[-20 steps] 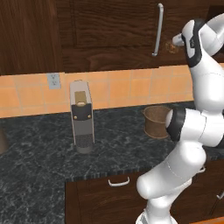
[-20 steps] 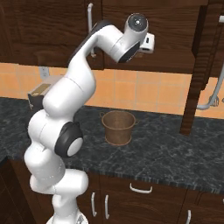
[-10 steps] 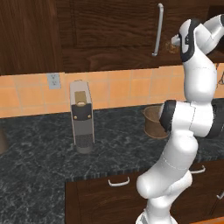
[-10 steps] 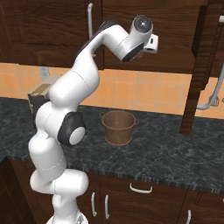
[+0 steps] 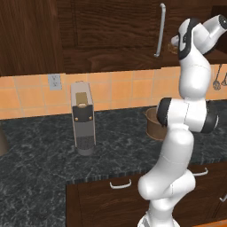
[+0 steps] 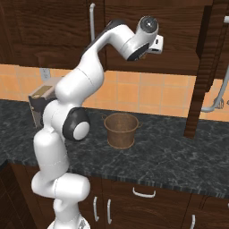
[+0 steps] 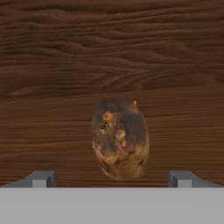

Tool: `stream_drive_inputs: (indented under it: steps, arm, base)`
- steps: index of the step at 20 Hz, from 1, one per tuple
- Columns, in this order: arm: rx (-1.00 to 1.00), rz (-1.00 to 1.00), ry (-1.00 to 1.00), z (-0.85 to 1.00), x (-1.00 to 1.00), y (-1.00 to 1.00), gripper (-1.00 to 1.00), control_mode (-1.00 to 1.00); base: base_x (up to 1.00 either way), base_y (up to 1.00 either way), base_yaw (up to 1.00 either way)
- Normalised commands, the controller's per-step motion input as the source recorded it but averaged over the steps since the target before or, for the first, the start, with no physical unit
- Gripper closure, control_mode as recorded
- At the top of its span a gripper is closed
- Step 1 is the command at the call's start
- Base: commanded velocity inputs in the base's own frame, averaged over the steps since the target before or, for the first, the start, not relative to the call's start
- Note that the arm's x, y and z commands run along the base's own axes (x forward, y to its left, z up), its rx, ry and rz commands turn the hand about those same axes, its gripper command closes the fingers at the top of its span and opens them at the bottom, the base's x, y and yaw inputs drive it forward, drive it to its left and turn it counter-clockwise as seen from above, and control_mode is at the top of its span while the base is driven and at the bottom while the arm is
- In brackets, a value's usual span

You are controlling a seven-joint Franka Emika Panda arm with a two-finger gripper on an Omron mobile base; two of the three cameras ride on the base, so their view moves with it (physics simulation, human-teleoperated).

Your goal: Open the cabinet, pick up the bread from the cabinet and place it in the basket. Then move the basket to the dining counter.

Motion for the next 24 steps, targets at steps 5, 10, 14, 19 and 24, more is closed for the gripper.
stream_drive_inputs:
  steps: [5,10,14,19,24]
  arm:
    - [0.01,0.0,0.0,-0.05,0.53,-0.02,-1.0,-1.0]
    - [0.01,0.0,0.0,0.0,0.46,-0.07,-1.0,-1.0]
    - [0.02,0.0,0.01,-0.07,0.38,-0.07,-1.0,-1.0]
    - [0.04,0.0,0.07,-0.28,0.03,0.0,1.0,-1.0]
    - [0.06,0.0,-0.01,-0.11,-0.11,-0.07,1.0,-1.0]
  base:
    - [0.0,0.0,0.0]
    - [0.0,0.0,0.0]
    - [0.0,0.0,0.0]
    - [0.0,0.0,0.0]
    - [0.0,0.0,0.0]
